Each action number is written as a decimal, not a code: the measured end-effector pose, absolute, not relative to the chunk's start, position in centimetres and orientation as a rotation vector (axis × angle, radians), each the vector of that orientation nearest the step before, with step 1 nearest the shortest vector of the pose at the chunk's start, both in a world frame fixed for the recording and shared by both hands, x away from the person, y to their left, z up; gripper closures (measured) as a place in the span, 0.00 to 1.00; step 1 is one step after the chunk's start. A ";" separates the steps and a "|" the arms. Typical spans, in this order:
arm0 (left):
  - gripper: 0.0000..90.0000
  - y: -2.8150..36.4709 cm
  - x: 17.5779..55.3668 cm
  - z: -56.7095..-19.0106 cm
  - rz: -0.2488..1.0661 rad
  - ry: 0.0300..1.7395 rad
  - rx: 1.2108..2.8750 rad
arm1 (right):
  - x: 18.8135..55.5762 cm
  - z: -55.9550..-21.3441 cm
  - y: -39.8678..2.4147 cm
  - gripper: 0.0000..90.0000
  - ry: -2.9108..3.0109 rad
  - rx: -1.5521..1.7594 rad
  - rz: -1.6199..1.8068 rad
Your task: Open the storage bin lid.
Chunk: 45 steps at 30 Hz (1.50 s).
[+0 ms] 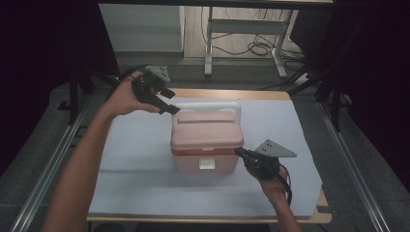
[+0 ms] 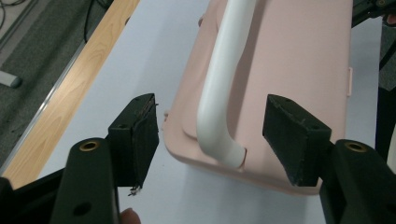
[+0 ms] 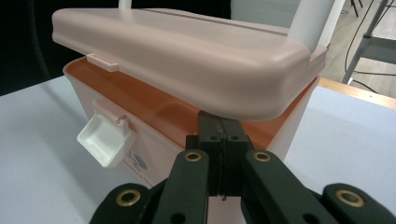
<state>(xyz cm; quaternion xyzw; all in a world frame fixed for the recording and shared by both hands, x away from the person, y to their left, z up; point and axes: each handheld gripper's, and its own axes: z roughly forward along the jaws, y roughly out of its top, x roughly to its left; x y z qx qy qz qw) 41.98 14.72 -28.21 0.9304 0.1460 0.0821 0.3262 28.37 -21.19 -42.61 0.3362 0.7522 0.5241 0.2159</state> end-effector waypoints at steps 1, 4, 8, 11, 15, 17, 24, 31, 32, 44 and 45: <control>0.40 15.0 41.8 -28.3 0.212 0.384 2.435 | 28.4 -42.6 -21.2 1.00 2.084 0.932 1.452; 0.39 15.7 41.3 -28.6 0.206 0.401 2.432 | 28.3 -42.5 -21.2 1.00 2.081 0.931 1.454; 0.39 16.6 40.8 -29.1 0.201 0.415 2.429 | 28.3 -42.5 -21.2 1.00 2.080 0.929 1.455; 0.39 17.1 40.5 -29.6 0.194 0.421 2.434 | 28.3 -42.5 -21.3 1.00 2.082 0.928 1.455; 0.39 17.6 40.3 -30.3 0.185 0.424 2.445 | 28.3 -42.5 -21.3 1.00 2.083 0.929 1.454; 0.40 17.9 40.0 -30.8 0.179 0.433 2.437 | 28.3 -42.5 -21.3 1.00 2.083 0.930 1.454; 0.40 18.8 39.2 -32.6 0.179 0.453 2.409 | 28.3 -42.5 -21.3 1.00 2.081 0.930 1.456; 0.47 19.2 38.5 -35.0 0.184 0.498 2.423 | 28.3 -42.5 -21.3 1.00 2.081 0.930 1.455; 0.49 19.2 38.3 -35.3 0.189 0.498 2.423 | 28.3 -42.5 -21.3 1.00 2.082 0.930 1.453; 0.76 19.2 36.6 -37.8 0.166 0.465 2.402 | 28.2 -42.5 -21.3 1.00 2.081 0.931 1.452; 0.78 19.2 36.4 -38.0 0.162 0.462 2.398 | 28.2 -42.5 -21.3 1.00 2.081 0.931 1.452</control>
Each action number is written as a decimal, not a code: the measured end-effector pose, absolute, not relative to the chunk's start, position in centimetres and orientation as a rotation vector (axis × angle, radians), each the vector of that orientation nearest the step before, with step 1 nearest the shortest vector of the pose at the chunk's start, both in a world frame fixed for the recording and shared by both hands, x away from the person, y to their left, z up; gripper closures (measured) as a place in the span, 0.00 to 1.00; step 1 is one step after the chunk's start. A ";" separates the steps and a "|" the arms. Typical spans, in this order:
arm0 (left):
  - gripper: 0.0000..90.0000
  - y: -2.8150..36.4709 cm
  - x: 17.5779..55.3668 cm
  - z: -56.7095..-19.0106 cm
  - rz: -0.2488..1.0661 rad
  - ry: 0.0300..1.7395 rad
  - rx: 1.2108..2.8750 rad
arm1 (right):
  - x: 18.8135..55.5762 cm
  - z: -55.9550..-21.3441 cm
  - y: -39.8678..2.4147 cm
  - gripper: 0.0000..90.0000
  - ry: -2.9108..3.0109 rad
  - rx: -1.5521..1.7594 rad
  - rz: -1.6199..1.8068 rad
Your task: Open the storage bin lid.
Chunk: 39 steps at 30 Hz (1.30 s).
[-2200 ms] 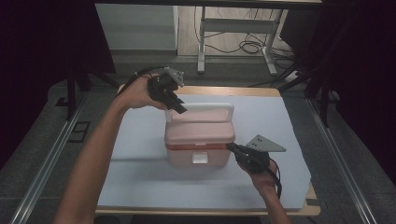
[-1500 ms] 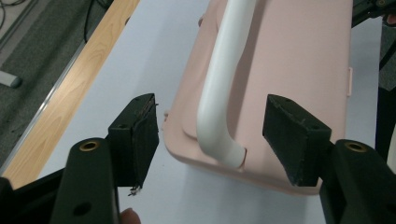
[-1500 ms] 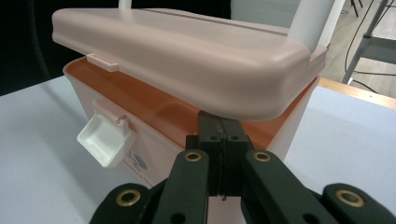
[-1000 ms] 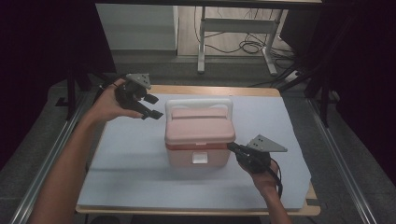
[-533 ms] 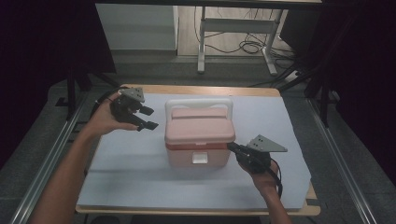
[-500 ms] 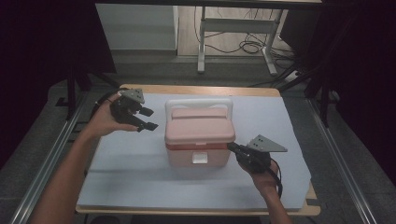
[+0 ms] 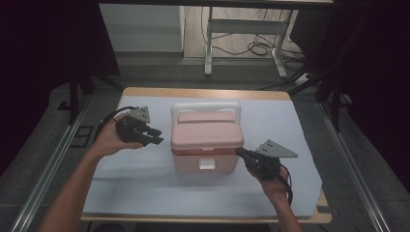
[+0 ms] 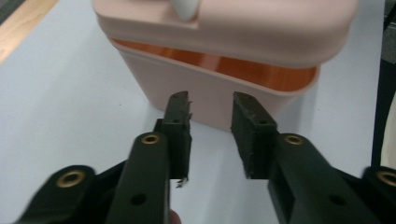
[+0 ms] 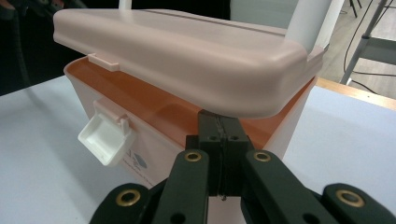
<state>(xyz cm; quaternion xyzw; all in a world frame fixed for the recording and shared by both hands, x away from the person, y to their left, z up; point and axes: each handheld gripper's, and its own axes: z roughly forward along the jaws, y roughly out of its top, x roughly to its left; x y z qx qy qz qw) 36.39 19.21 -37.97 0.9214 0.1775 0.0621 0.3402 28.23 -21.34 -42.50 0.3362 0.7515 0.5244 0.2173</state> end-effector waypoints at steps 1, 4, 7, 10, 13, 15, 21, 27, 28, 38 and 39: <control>0.80 19.2 36.2 -38.1 0.158 0.458 2.396 | 28.2 -42.5 -21.3 1.00 2.082 0.932 1.453; 0.83 19.1 35.8 -38.6 0.151 0.454 2.394 | 28.2 -42.5 -21.3 1.00 2.082 0.933 1.452; 0.86 19.0 35.6 -38.9 0.146 0.458 2.385 | 28.2 -42.5 -21.3 1.00 2.079 0.931 1.451; 0.87 19.0 35.3 -39.0 0.140 0.454 2.375 | 28.2 -42.5 -21.3 1.00 2.080 0.931 1.450; 0.87 18.9 34.9 -39.1 0.143 0.443 2.371 | 28.2 -42.5 -21.3 1.00 2.080 0.932 1.451; 0.87 18.8 34.6 -39.1 0.145 0.434 2.371 | 28.2 -42.5 -21.4 1.00 2.080 0.932 1.451; 0.88 18.1 33.6 -38.8 0.152 0.403 2.359 | 28.2 -42.5 -21.3 1.00 2.080 0.934 1.451; 0.91 17.7 32.5 -38.8 0.159 0.373 2.346 | 28.2 -42.5 -21.4 1.00 2.080 0.933 1.451; 0.92 17.6 32.3 -38.8 0.158 0.372 2.342 | 28.2 -42.5 -21.4 1.00 2.080 0.933 1.450; 0.99 16.6 31.1 -38.8 0.144 0.380 2.319 | 28.3 -42.5 -21.4 1.00 2.078 0.934 1.450; 1.00 16.5 31.0 -38.8 0.144 0.382 2.316 | 28.3 -42.5 -21.4 1.00 2.078 0.934 1.450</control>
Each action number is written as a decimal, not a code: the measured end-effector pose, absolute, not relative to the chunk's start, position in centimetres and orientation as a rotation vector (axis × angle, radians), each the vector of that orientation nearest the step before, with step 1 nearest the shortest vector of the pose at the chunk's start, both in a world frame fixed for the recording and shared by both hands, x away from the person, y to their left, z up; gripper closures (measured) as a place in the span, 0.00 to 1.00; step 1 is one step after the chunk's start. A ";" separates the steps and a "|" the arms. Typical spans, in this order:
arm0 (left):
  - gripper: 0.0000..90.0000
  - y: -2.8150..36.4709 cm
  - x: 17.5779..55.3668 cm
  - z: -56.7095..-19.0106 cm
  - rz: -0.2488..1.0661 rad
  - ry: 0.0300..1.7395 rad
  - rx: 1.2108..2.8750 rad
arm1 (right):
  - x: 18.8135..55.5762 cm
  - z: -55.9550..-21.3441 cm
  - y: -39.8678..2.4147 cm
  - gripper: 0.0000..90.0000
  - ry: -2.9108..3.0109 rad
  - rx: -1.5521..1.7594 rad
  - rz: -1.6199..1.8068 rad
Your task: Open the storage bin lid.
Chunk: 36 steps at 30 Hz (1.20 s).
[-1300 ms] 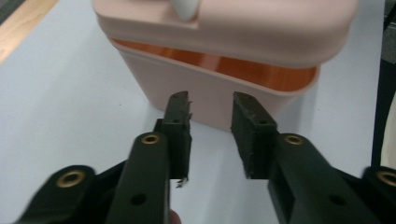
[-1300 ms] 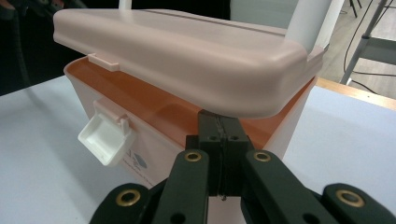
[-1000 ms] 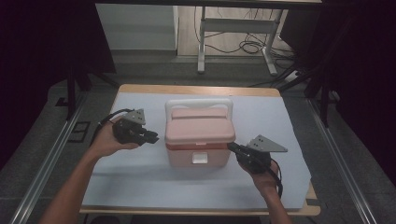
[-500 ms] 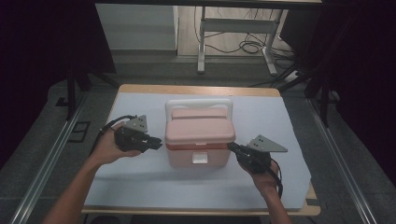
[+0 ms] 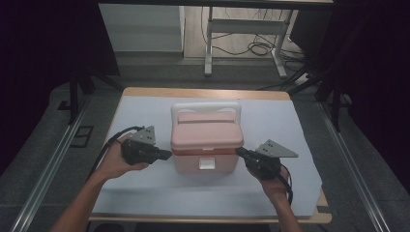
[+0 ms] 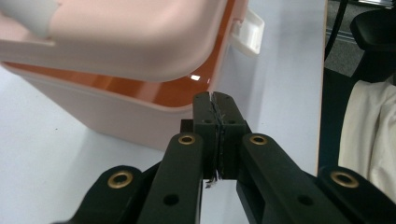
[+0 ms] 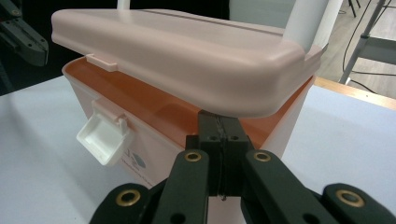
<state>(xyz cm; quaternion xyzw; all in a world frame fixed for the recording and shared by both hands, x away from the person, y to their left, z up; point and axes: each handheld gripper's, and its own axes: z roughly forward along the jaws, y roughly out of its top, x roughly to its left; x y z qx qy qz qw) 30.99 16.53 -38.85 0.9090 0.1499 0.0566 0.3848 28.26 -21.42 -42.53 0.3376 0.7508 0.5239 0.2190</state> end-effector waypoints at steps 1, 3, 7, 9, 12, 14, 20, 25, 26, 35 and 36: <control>1.00 16.3 30.9 -38.9 0.144 0.384 2.315 | 28.3 -42.5 -21.4 1.00 2.078 0.933 1.450; 1.00 16.0 30.7 -39.0 0.145 0.383 2.317 | 28.3 -42.5 -21.4 1.00 2.079 0.934 1.449; 1.00 15.2 30.3 -39.1 0.157 0.380 2.330 | 28.3 -42.6 -21.5 1.00 2.079 0.939 1.449; 1.00 14.8 30.1 -39.1 0.158 0.377 2.331 | 28.3 -42.6 -21.5 1.00 2.079 0.940 1.449; 1.00 14.2 29.8 -39.2 0.157 0.379 2.327 | 28.3 -42.6 -21.5 1.00 2.078 0.940 1.449; 1.00 13.8 29.5 -39.3 0.162 0.383 2.330 | 28.3 -42.6 -21.5 1.00 2.077 0.940 1.449; 1.00 12.7 28.9 -39.7 0.170 0.399 2.323 | 28.3 -42.6 -21.5 1.00 2.078 0.941 1.449; 1.00 11.6 28.6 -40.1 0.189 0.417 2.309 | 28.3 -42.6 -21.5 1.00 2.077 0.942 1.449; 1.00 11.4 28.6 -40.2 0.189 0.416 2.308 | 28.3 -42.6 -21.5 1.00 2.077 0.942 1.449; 1.00 9.8 28.5 -40.3 0.180 0.430 2.274 | 28.4 -42.7 -21.5 1.00 2.078 0.943 1.447; 1.00 9.6 28.5 -40.4 0.182 0.426 2.272 | 28.4 -42.7 -21.5 1.00 2.078 0.943 1.448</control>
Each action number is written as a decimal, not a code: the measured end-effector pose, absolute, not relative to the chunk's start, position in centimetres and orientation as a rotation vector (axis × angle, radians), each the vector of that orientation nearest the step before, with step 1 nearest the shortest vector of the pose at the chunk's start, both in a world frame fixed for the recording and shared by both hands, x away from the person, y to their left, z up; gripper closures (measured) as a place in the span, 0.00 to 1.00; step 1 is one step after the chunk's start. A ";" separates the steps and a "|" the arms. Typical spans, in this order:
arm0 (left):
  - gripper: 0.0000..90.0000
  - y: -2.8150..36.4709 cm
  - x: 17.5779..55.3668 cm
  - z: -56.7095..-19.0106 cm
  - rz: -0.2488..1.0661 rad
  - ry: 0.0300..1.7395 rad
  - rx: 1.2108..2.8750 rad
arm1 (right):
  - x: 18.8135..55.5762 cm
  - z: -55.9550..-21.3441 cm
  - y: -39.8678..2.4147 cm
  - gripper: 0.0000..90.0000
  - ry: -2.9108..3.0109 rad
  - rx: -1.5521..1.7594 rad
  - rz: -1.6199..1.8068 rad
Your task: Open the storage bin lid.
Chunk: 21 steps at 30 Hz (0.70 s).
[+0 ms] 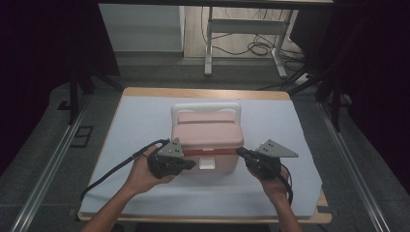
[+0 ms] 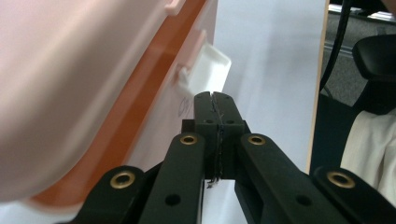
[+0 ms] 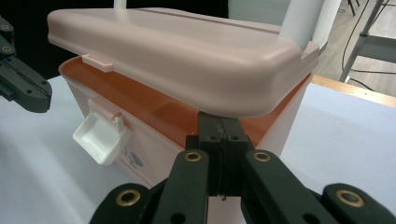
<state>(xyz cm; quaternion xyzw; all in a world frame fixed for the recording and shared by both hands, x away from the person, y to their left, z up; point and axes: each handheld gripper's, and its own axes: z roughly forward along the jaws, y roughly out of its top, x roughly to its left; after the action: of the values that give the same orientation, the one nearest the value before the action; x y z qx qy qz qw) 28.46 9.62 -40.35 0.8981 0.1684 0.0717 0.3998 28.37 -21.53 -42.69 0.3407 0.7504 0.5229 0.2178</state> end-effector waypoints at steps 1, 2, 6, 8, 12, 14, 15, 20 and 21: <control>1.00 9.4 28.5 -40.4 0.181 0.419 2.272 | 28.4 -42.7 -21.5 1.00 2.077 0.943 1.447; 1.00 9.2 28.5 -40.4 0.180 0.420 2.265 | 28.4 -42.7 -21.5 1.00 2.077 0.943 1.447; 1.00 8.4 28.6 -40.6 0.186 0.422 2.252 | 28.4 -42.7 -21.5 1.00 2.076 0.943 1.448; 1.00 8.1 28.7 -40.8 0.182 0.416 2.252 | 28.3 -42.7 -21.5 1.00 2.076 0.943 1.448; 1.00 7.7 29.0 -41.3 0.195 0.427 2.249 | 28.4 -42.7 -21.6 1.00 2.075 0.943 1.449; 1.00 7.6 29.1 -41.4 0.191 0.424 2.244 | 28.4 -42.7 -21.6 1.00 2.075 0.943 1.449; 1.00 7.5 29.1 -41.5 0.197 0.425 2.238 | 28.4 -42.7 -21.6 1.00 2.075 0.943 1.449; 1.00 7.2 29.3 -41.8 0.206 0.433 2.234 | 28.4 -42.7 -21.6 1.00 2.074 0.943 1.451; 1.00 7.1 29.3 -41.8 0.205 0.431 2.236 | 28.4 -42.7 -21.6 1.00 2.074 0.942 1.450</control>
<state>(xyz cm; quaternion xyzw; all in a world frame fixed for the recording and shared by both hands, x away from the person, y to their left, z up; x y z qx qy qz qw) 29.28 7.11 -41.84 0.8900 0.1714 0.0816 0.4146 28.39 -21.56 -42.66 0.3405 0.7493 0.5241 0.2189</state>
